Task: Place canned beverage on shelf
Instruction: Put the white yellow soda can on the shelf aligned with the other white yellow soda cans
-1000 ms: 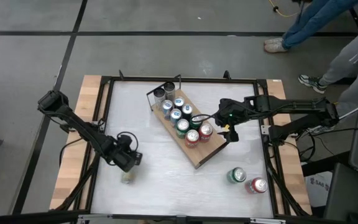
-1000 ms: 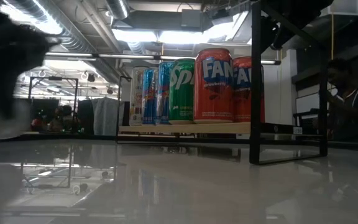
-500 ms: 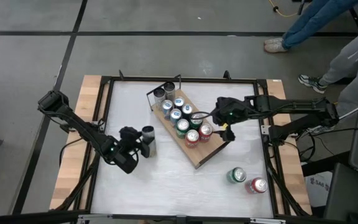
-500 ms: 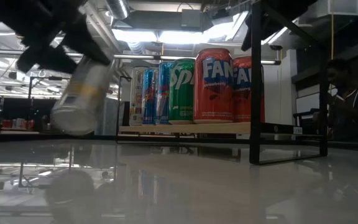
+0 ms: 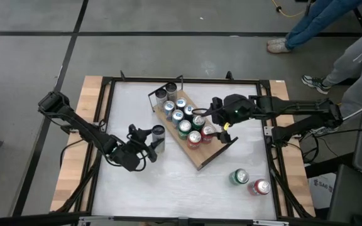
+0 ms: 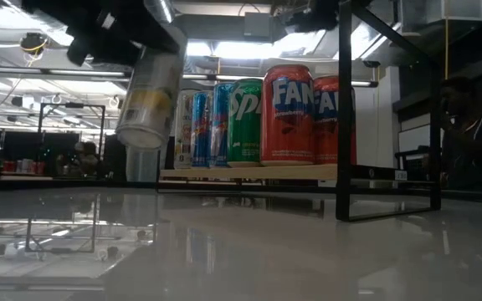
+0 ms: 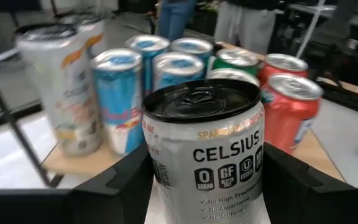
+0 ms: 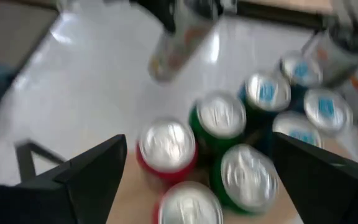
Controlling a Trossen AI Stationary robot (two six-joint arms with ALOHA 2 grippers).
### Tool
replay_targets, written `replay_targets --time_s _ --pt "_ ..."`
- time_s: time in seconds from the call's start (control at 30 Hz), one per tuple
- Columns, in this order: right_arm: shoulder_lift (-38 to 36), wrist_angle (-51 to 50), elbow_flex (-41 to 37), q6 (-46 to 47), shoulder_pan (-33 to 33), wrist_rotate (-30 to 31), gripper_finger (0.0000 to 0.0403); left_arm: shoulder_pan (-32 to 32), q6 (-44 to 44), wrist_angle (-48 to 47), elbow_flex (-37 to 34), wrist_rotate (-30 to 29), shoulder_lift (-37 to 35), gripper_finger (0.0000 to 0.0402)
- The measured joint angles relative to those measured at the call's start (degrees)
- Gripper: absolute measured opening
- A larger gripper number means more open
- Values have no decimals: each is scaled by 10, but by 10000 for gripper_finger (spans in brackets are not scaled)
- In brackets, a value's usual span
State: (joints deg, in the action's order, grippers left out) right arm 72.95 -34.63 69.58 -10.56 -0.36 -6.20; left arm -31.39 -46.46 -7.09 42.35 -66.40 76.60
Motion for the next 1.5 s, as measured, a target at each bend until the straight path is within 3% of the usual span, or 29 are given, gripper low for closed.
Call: replay_targets --time_s 0.27,0.53,0.83,1.2,1.5 --pt "12 117 0 0 0 -60 383 17 170 144 0 86 0 220" --pt "50 166 0 14 0 -146 383 25 313 283 0 158 0 220" --pt "89 200 0 15 0 -155 383 37 470 425 0 233 0 220" --pt "126 241 0 15 33 -176 383 91 548 521 0 382 0 220" --pt "137 295 0 40 57 -160 383 119 594 556 0 452 0 220"
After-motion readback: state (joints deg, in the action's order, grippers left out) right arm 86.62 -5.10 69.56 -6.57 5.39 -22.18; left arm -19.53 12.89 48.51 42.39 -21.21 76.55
